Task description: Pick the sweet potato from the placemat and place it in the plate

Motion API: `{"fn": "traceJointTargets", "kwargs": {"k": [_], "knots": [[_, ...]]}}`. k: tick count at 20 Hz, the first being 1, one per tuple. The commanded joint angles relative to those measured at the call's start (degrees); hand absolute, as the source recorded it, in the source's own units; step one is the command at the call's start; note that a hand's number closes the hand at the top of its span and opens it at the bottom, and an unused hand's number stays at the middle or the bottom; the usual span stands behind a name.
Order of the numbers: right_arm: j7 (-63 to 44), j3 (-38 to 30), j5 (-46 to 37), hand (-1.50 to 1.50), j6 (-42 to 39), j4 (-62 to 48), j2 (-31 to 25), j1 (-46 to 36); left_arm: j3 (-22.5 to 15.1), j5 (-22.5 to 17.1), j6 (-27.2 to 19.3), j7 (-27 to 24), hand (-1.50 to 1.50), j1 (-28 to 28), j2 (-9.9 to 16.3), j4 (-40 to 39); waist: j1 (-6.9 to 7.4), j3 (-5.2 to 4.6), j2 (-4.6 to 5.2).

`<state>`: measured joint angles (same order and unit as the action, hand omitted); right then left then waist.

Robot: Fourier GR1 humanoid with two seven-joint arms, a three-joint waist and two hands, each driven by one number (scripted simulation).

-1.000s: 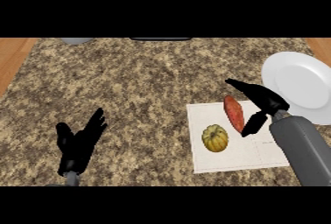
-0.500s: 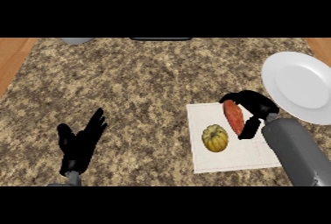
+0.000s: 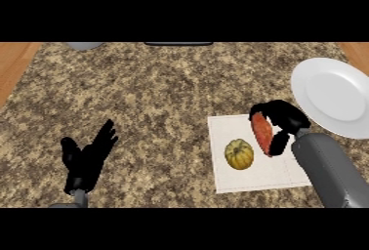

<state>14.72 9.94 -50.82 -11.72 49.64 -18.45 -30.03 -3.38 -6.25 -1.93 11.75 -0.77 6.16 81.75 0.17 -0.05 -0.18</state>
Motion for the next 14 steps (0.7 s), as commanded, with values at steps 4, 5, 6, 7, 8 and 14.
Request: {"fn": "traceJointTargets", "kwargs": {"k": [4,5,6,7,8,14], "knots": [[-19.5,2.1,-4.2,1.50,9.2,17.6,9.0,13.2,0.4,-0.2,-1.4,1.4,0.00,-4.2,-0.3,2.7,-2.22,-0.06,-0.92],[-21.5,3.6,-6.1,1.50,12.9,18.6,11.8,16.1,1.0,-0.3,-1.3,2.2,0.00,-1.3,0.1,1.5,-3.20,-0.07,-0.95],[-21.3,2.3,-4.9,1.50,14.8,22.2,12.5,17.3,1.5,-0.1,-0.8,1.0,0.00,-2.7,1.0,0.5,-3.32,-0.07,-0.94],[-20.7,1.4,-4.3,1.50,17.2,25.7,13.1,17.2,1.3,-0.9,0.0,0.5,0.00,-4.4,0.7,1.3,-2.99,-0.04,-1.04],[-20.1,1.6,-3.9,1.50,18.2,29.8,13.3,17.9,0.7,0.9,-2.2,0.3,0.00,-2.2,-0.4,0.2,-3.75,-0.04,-0.99],[-27.4,4.6,-9.4,1.50,26.5,49.1,17.0,26.9,0.1,1.3,-1.8,0.4,0.00,-2.2,-0.4,0.8,-2.40,0.00,-0.49]]}}
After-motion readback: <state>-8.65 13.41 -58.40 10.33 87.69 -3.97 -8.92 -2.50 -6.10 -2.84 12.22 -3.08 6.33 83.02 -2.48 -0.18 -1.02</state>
